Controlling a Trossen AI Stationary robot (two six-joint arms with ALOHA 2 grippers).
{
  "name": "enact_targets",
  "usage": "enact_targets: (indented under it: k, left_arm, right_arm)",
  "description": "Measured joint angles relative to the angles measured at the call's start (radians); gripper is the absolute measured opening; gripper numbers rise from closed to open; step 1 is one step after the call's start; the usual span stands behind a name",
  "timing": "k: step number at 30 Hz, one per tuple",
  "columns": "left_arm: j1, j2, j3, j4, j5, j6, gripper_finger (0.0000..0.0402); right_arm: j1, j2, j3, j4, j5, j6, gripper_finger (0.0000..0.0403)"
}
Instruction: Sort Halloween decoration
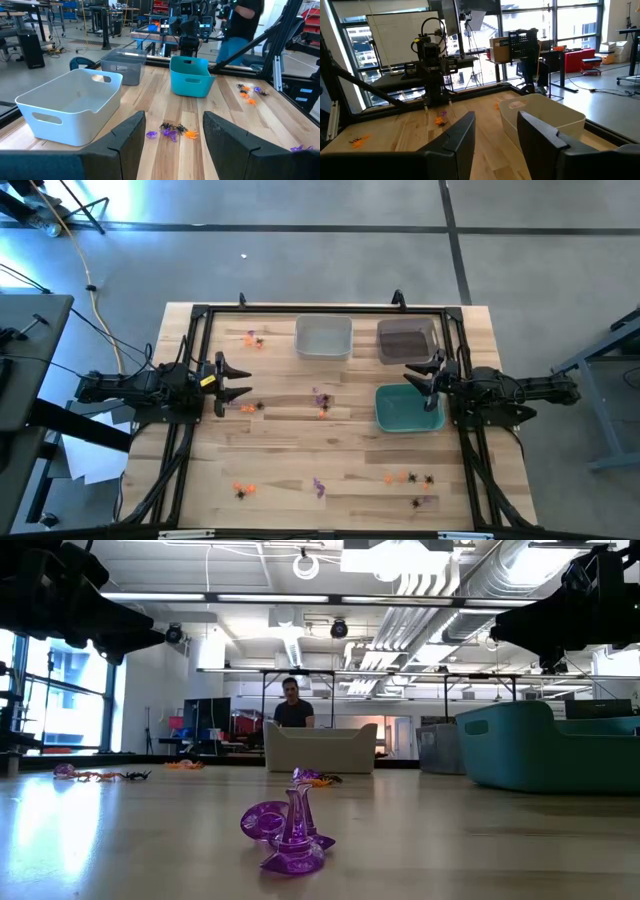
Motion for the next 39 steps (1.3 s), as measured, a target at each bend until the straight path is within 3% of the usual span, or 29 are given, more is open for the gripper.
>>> enact_targets:
  k: [15,19,23,30,39]
  left_arm:
    - [0.000,0.000,0.000,0.000,0.000,0.000,0.0186]
    - [0.000,0.000,0.000,0.000,0.000,0.000,0.0186]
    - [0.000,0.000,0.000,0.000,0.000,0.000,0.0186]
    - [0.000,0.000,0.000,0.000,0.000,0.000,0.0186]
    - [0.000,0.000,0.000,0.000,0.000,0.000,0.0186]
  right_arm:
    - [0.000,0.000,0.000,0.000,0.000,-0.006,0.0142]
    - [-0.003,0.000,0.000,0.000,0.018,-0.140,0.0142]
    - [-0.003,0.000,0.000,0.000,0.018,-0.176,0.0142]
    - [-0.003,0.000,0.000,0.000,0.017,-0.165,0.0142]
    - [-0.003,0.000,0.000,0.001,0.016,-0.006,0.0142]
